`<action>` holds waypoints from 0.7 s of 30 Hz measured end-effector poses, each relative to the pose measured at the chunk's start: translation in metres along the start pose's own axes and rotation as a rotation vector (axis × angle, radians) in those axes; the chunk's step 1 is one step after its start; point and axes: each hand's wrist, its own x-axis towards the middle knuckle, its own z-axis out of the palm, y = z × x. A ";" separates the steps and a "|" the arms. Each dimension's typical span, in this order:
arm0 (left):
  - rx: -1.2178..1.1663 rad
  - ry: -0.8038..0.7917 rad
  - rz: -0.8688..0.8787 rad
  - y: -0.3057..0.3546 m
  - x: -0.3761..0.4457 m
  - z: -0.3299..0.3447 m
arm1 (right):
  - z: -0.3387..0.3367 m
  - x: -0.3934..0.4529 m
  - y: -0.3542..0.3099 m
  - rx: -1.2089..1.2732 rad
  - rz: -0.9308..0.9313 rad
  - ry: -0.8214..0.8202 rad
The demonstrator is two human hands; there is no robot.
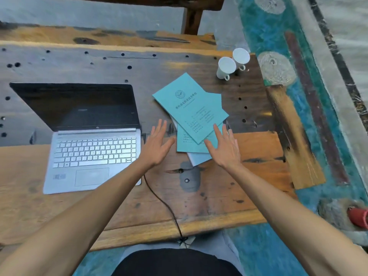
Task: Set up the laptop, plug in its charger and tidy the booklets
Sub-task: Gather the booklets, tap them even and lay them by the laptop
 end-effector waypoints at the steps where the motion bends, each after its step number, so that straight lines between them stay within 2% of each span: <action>1: -0.032 0.031 -0.011 0.005 0.008 -0.001 | -0.005 0.016 0.003 0.014 -0.012 -0.019; 6: -0.178 0.213 -0.142 0.024 0.045 0.007 | -0.022 0.085 0.024 0.144 -0.065 -0.134; 13: -0.519 0.235 -0.466 0.033 0.104 0.027 | -0.031 0.164 0.055 0.328 -0.009 -0.180; 18: -0.656 0.231 -0.470 0.014 0.145 0.028 | -0.021 0.199 0.062 0.453 0.110 -0.181; 21: -0.762 0.318 -0.554 0.004 0.162 0.025 | -0.016 0.212 0.068 0.477 0.166 -0.164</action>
